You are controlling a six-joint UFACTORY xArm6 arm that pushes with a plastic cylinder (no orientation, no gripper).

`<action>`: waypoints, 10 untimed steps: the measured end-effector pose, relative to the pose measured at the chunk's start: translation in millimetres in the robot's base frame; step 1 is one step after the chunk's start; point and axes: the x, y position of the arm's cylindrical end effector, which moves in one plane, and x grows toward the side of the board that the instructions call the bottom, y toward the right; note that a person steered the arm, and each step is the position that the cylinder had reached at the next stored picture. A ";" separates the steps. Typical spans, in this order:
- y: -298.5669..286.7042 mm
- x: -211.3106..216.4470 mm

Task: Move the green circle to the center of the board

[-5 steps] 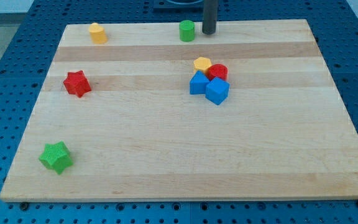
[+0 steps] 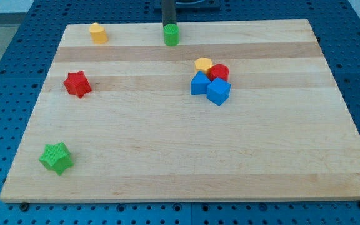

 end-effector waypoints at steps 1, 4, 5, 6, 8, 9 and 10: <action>-0.6 8.7; -8.2 59.2; -11.6 78.8; -12.0 99.8; -12.0 113.0; -11.8 112.7; -11.5 107.6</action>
